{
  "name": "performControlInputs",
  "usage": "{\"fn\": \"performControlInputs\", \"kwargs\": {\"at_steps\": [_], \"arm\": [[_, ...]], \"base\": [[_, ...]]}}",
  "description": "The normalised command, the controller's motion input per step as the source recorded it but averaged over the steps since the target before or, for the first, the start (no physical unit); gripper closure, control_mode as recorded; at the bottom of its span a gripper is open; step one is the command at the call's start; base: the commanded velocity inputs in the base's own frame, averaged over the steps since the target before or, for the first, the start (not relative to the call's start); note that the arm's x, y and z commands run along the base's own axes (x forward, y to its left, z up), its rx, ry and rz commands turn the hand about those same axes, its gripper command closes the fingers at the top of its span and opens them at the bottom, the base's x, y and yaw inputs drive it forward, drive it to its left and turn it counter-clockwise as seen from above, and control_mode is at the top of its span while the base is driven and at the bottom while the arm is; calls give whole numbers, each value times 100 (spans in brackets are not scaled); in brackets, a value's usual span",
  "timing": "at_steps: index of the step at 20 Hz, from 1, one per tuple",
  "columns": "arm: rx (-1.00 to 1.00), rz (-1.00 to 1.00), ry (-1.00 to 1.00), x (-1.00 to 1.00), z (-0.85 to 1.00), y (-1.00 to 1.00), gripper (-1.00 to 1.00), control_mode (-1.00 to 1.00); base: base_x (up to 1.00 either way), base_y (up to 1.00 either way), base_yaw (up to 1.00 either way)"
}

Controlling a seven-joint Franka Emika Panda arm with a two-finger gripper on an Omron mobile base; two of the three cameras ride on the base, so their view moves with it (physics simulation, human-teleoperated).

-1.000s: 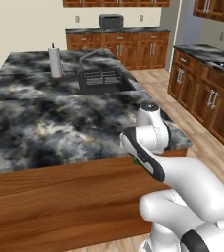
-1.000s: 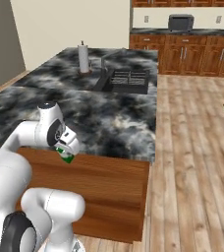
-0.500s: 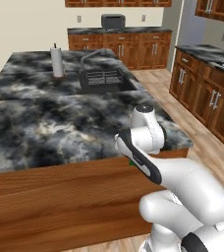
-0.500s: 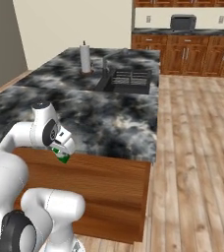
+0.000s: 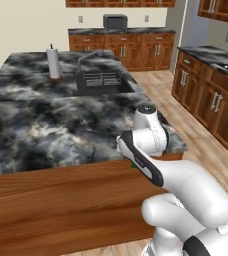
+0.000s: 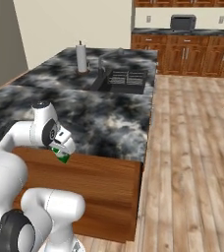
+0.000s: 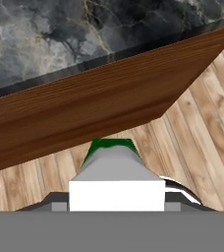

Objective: Move the drinks to the dining counter.

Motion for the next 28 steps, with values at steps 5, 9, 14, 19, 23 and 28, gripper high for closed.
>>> {"fn": "performControlInputs", "kwargs": {"at_steps": [5,9,14,19,23,28], "arm": [[2,0,-5,0,40,-9,100,-100],[5,0,-10,5,100,-14,100,-100],[3,1,-1,43,60,-16,100,-100],[0,1,1,82,0,-5,100,-100],[0,0,8,82,0,-1,100,-100],[0,0,8,89,-6,0,100,-100]], "base": [[0,-30,1],[0,0,0],[0,0,0],[0,0,0],[0,0,0],[0,0,0]]}}
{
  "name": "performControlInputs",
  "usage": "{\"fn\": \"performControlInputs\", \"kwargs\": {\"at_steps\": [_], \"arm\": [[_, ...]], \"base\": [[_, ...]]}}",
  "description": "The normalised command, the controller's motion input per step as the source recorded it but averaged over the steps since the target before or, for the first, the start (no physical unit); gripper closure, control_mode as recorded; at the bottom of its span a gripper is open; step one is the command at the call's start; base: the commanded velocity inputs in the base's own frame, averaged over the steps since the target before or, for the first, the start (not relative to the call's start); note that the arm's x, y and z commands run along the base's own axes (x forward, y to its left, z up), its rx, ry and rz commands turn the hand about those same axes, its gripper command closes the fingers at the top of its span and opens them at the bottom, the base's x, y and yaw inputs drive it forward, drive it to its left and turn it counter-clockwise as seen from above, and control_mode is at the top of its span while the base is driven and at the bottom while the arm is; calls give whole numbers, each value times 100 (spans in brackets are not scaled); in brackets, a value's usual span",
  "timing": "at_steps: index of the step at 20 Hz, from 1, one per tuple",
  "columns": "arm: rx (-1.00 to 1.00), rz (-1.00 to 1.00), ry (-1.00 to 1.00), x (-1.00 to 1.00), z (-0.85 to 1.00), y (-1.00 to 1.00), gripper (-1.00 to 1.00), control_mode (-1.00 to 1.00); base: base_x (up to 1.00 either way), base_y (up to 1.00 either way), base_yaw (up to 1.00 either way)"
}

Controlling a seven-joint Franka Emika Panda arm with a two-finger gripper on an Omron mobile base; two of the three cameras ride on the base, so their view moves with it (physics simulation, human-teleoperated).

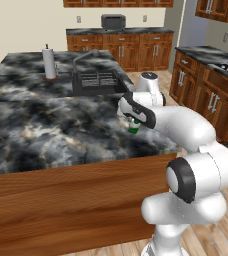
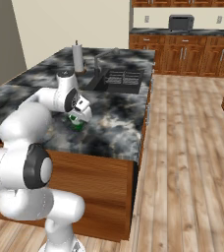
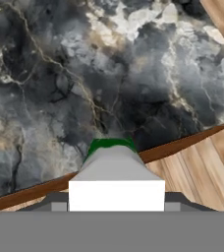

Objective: Move the drinks to the dining counter.

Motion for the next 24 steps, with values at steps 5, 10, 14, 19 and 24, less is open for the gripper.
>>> {"fn": "performControlInputs", "kwargs": {"at_steps": [5,10,14,19,24], "arm": [[-1,1,8,76,-35,0,100,-100],[-6,4,3,70,-62,0,100,-100],[-5,5,0,57,-62,0,100,-100],[0,5,0,48,-48,0,100,-100],[0,3,-1,36,-36,0,100,-100]], "base": [[0,0,0],[0,0,0],[0,0,0],[0,0,0],[0,0,0]]}}
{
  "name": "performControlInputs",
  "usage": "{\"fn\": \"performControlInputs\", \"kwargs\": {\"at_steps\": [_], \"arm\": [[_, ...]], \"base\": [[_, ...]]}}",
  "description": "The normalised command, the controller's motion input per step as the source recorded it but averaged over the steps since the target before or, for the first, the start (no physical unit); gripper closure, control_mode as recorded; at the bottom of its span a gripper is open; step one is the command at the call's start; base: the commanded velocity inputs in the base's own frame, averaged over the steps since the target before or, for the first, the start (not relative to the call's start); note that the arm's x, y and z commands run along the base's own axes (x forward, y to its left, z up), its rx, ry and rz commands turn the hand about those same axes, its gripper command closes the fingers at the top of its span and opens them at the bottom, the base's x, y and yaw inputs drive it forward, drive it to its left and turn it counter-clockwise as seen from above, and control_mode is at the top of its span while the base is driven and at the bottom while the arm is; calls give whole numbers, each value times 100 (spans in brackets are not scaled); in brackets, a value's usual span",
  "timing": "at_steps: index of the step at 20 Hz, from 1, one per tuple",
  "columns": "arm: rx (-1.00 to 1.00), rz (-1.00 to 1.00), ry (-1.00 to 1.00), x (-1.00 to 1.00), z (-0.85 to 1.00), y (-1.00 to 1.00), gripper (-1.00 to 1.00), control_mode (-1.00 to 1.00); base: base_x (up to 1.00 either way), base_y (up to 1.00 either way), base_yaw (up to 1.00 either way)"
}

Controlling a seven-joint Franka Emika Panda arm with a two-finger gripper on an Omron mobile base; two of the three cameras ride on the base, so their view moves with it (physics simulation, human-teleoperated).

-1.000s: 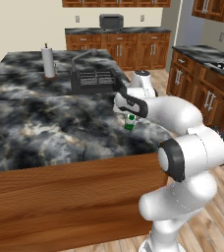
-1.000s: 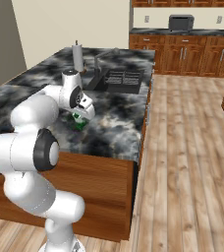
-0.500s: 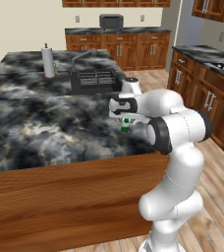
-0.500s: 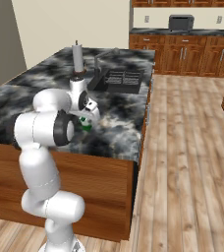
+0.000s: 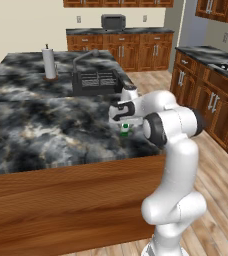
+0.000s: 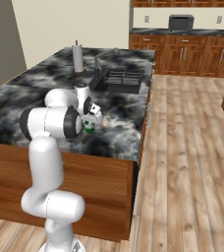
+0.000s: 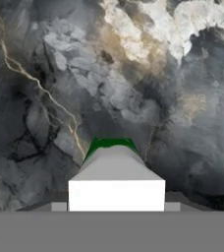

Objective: Move the drinks to the dining counter.

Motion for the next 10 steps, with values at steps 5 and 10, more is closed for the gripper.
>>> {"fn": "performControlInputs", "kwargs": {"at_steps": [5,10], "arm": [[0,1,-4,27,-31,0,100,-100],[0,1,-3,24,-33,-1,100,-100]], "base": [[0,0,0],[0,0,0]]}}
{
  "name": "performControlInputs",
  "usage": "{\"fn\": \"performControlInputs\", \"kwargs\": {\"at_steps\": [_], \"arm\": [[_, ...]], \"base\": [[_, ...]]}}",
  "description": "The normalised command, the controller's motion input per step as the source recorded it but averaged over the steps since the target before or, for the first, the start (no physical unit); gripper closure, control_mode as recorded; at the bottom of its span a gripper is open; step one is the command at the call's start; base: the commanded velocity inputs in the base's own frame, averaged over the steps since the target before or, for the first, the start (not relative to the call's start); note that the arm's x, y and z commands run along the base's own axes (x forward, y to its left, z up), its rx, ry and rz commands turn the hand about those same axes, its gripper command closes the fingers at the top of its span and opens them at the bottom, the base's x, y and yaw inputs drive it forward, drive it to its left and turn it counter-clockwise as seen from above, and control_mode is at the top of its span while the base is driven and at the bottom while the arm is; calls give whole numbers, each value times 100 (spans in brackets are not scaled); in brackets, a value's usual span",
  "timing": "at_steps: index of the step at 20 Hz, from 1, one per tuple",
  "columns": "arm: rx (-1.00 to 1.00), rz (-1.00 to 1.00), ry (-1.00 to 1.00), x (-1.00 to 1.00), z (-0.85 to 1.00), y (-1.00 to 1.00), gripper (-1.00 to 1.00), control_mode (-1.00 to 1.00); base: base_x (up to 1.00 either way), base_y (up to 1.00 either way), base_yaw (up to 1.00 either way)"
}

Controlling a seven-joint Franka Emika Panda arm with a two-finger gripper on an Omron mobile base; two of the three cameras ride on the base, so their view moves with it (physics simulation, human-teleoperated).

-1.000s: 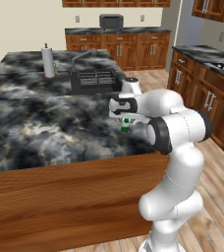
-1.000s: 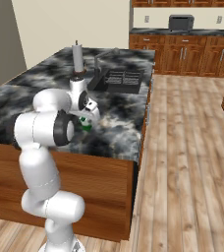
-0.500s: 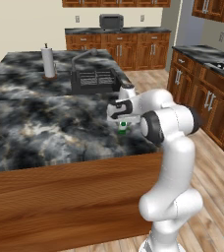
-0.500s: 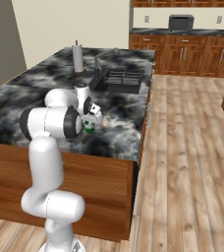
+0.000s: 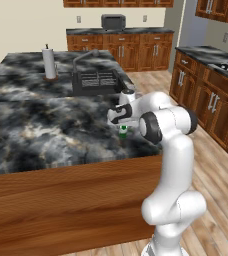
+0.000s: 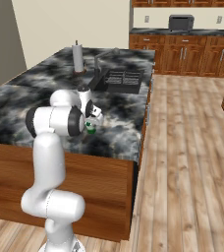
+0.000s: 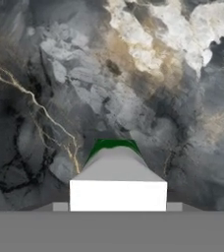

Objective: Move the drinks to the dining counter.

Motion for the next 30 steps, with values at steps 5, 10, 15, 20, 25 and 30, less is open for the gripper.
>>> {"fn": "performControlInputs", "kwargs": {"at_steps": [5,10,15,20,25,30], "arm": [[0,0,-4,12,-16,0,-100,-100],[0,0,0,0,0,0,-100,-100],[0,0,0,0,16,0,-100,-100],[0,0,-5,0,53,0,-100,-100],[0,0,-21,-21,76,-4,-100,-100],[0,-2,-39,-96,57,-13,-100,-100]], "base": [[0,0,0],[0,0,0],[0,0,0],[0,0,0],[0,0,0],[0,0,0]]}}
